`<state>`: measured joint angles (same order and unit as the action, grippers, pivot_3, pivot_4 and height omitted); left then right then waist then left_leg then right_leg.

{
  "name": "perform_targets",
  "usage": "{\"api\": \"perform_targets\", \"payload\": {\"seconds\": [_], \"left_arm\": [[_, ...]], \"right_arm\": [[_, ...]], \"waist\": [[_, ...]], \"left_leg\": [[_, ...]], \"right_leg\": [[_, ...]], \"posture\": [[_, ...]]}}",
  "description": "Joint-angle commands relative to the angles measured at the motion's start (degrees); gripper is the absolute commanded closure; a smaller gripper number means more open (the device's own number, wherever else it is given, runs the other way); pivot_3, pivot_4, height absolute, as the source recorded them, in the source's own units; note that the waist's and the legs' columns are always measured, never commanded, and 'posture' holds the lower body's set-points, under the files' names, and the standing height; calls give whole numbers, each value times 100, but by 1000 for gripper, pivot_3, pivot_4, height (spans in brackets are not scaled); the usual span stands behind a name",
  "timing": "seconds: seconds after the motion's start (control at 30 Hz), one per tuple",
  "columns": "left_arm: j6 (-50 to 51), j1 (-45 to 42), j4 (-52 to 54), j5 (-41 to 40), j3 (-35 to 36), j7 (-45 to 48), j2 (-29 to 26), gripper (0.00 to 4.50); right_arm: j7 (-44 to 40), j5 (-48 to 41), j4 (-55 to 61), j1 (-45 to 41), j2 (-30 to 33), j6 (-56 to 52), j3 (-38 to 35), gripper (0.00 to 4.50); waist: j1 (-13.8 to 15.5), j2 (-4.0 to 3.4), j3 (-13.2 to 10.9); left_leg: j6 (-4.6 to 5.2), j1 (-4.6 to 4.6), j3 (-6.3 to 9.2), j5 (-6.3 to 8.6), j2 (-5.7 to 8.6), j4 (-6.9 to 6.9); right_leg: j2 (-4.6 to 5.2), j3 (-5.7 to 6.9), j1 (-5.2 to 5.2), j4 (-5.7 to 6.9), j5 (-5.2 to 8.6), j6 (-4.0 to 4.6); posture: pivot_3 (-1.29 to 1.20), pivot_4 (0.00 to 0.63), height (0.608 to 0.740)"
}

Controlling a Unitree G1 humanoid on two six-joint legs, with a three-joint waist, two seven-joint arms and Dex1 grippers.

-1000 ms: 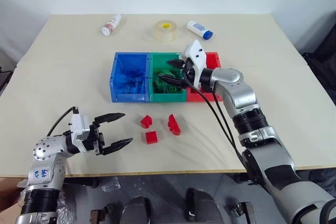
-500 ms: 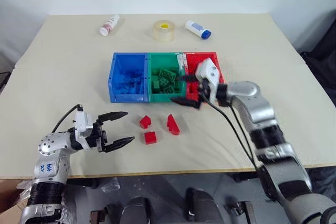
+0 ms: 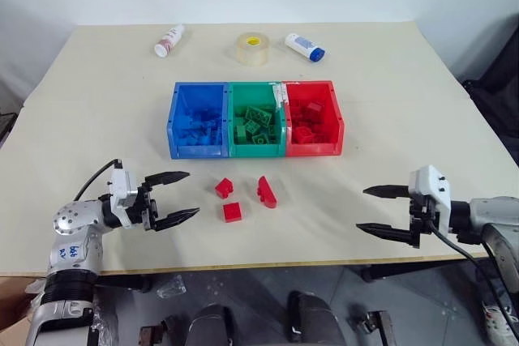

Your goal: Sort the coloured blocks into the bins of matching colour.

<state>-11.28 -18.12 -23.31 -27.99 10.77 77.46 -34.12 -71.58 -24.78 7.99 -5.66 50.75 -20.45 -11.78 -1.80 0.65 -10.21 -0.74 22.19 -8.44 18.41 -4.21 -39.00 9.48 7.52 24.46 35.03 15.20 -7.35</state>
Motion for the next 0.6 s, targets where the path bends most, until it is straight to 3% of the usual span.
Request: {"api": "perform_targets", "payload": {"seconds": [0.03, 0.3, 0.6], "left_arm": [[-68, -66, -15, -3, 25, 67, 8, 0], [-5, 43, 202, -67, 36, 128, 3, 0], [131, 462, 768, -288, 182, 81, 33, 0]], "right_arm": [[119, -151, 300, -55, 54, -93, -84, 47], [1036, 166, 781, -1036, -825, -655, 1222, 47], [2085, 982, 7, -1965, -2267, -693, 2484, 47]], "waist": [[16, 0, 0], [26, 1, 0], [19, 1, 0]], "left_leg": [[0, 1, 1, 0, 0, 0], [0, 10, 4, 0, 0, -3], [3, 18, 4, 2, 1, -6]], "right_leg": [[0, 1, 1, 0, 0, 0], [0, 4, 4, 11, -1, 0], [0, 6, 7, 16, -2, -2]], "posture": [[0, 150, 740], [0, 150, 740], [0, 150, 740]]}}
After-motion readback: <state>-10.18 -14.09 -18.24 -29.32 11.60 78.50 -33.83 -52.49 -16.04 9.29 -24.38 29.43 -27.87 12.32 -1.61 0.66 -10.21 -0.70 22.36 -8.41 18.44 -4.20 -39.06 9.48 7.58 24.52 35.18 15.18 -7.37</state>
